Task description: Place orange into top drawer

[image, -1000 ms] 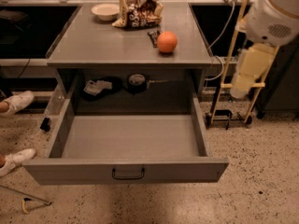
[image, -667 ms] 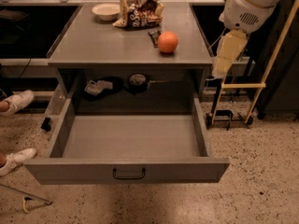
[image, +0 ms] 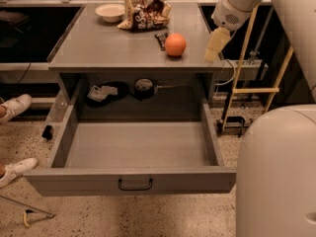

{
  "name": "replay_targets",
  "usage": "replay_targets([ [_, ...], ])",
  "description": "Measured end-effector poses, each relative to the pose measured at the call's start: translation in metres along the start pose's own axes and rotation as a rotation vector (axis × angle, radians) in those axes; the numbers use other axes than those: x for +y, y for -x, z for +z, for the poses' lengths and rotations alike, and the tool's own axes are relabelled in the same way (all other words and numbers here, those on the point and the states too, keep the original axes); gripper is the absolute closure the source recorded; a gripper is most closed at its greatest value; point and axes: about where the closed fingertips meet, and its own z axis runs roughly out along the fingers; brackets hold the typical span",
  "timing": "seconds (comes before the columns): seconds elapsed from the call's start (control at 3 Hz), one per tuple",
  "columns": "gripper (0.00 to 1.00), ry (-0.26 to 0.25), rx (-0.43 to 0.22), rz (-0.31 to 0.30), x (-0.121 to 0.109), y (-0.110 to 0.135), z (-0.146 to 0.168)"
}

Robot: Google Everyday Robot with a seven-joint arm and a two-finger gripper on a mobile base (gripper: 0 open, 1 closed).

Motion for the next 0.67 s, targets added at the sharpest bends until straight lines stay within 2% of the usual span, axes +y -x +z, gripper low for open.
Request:
replay_targets([
  [0.33, 0.00, 0.004, 0.003, -0.001, 0.002, 0.000, 0.002],
  [0.67, 0.00, -0.001, -0.036, -0.016, -0.012, 0.004, 0.015],
])
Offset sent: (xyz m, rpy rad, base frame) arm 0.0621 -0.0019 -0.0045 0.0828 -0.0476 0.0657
